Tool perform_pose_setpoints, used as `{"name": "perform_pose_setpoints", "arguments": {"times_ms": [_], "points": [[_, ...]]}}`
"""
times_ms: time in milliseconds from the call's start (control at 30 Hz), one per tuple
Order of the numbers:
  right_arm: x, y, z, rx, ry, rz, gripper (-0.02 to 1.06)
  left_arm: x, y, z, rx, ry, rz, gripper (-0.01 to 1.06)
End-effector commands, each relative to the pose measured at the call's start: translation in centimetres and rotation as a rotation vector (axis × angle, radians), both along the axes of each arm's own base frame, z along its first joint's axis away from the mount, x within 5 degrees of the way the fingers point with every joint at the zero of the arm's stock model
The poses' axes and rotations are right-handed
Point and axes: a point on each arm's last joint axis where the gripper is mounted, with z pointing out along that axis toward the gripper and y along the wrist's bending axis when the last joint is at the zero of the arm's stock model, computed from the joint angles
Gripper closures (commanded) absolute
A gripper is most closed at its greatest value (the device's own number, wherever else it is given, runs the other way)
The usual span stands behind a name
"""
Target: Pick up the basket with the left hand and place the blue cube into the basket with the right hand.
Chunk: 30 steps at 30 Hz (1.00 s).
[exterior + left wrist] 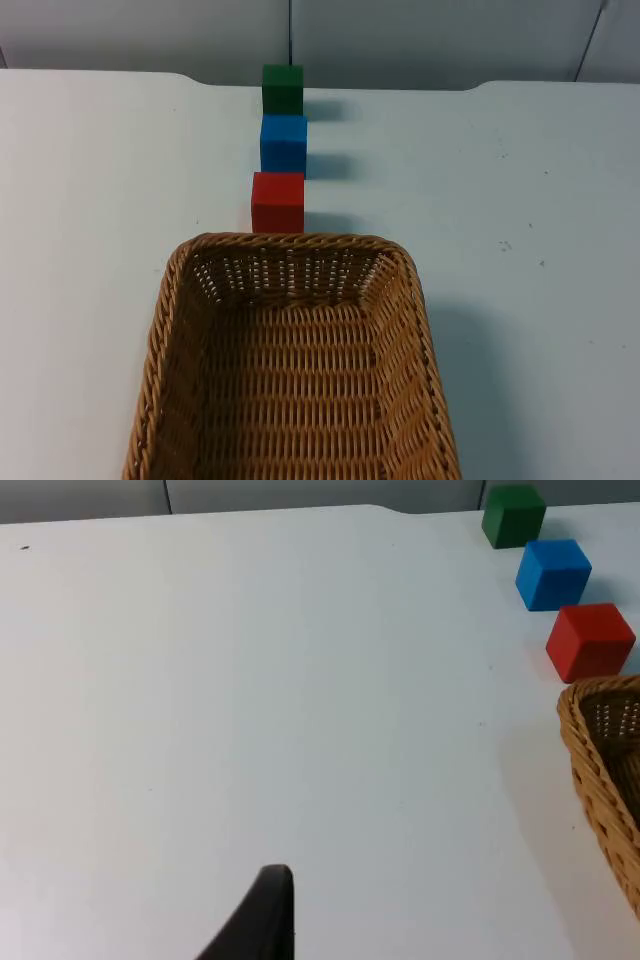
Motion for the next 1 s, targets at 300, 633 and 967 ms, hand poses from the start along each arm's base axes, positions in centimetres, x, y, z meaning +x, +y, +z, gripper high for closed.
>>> {"name": "perform_pose_setpoints", "arguments": {"times_ms": [300,633,967], "points": [[0.0,0.0,-0.1,-0.001,-0.008,-0.007,0.0,0.3,-0.4,0.2,-0.05,0.004,-0.03,0.0],[0.0,0.0,-0.1,-0.001,-0.008,-0.007,0.0,2.4,-0.7,1.9,-0.079,0.041,-0.038,0.0],[0.0,0.0,-0.1,-0.001,-0.008,-0.007,0.0,6.0,-0.9,4.7,-0.088,0.052,-0.045,0.0]]}}
